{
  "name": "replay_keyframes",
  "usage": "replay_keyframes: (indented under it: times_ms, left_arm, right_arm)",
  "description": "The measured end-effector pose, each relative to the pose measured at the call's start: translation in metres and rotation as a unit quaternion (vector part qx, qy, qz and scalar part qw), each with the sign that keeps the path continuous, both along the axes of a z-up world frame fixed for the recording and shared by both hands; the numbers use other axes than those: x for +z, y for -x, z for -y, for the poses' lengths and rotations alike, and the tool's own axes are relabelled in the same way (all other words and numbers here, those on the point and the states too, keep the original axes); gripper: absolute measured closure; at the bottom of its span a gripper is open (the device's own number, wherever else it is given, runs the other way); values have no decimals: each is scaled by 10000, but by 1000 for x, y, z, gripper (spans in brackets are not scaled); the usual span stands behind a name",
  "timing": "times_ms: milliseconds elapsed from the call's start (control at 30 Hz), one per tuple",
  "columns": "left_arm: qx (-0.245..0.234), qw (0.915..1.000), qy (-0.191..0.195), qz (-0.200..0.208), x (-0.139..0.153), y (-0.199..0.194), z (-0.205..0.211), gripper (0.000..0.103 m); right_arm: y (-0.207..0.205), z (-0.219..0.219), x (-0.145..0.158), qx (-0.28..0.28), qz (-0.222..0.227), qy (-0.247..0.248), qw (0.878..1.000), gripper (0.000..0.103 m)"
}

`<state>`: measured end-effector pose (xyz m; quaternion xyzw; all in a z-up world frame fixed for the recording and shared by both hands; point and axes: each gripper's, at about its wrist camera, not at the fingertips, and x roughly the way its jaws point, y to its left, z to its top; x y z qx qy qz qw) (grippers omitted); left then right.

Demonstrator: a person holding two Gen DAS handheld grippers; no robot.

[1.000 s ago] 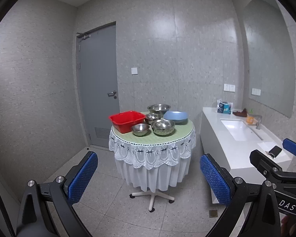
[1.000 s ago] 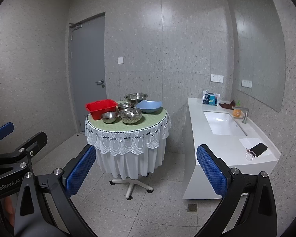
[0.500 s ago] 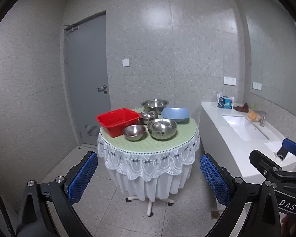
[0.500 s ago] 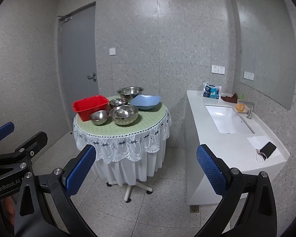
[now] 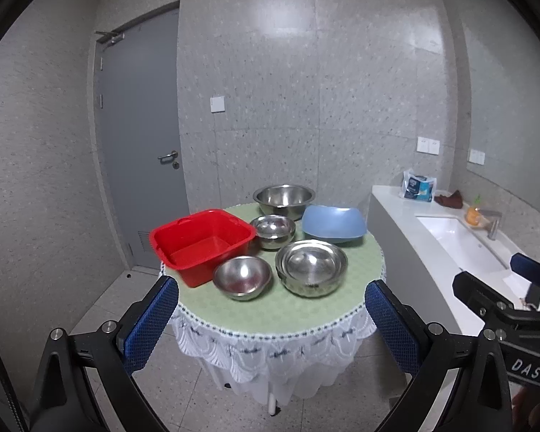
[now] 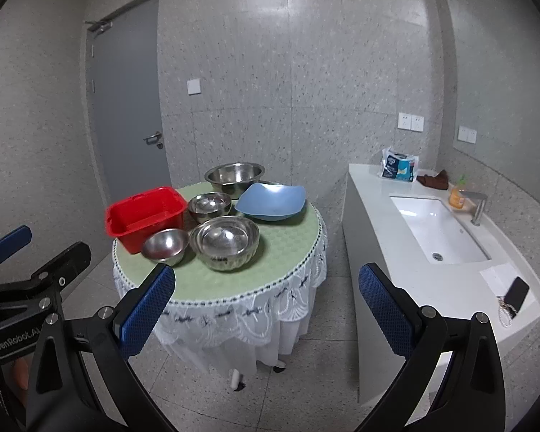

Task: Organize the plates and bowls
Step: 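Move both tools toward the round table with the bowls, then grasp the rim of the large steel bowl with the right gripper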

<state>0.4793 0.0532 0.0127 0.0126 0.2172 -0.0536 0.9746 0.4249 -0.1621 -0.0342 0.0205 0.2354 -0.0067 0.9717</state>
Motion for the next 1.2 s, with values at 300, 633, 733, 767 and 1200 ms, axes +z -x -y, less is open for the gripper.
replay_keyframes:
  times_ms: [300,633,733,767,1200]
  left_arm:
    - [214,9996,-142,-133,-13,-117,42,1]
    - [669,9967,-85,-446,-14,-300,116,1]
    - [659,9959,44,-624,-13,-351,128,1]
    - [668,9950,52,-746,-13,-370,131,1]
    - [1077,9602,475,-2534,-52,-628,100,1]
  right_arm:
    - [-113,14,-18,248,-177,-176,9994,0]
    - [-281,59,-27,938,-396,-104,9948,0]
    - [-324,67,-21,1129,-378,-96,9928,0]
    - [-337,68,-19,1160,-401,-89,9924,0]
    - [-525,57,-44,1566,-1850,-694,9677,0]
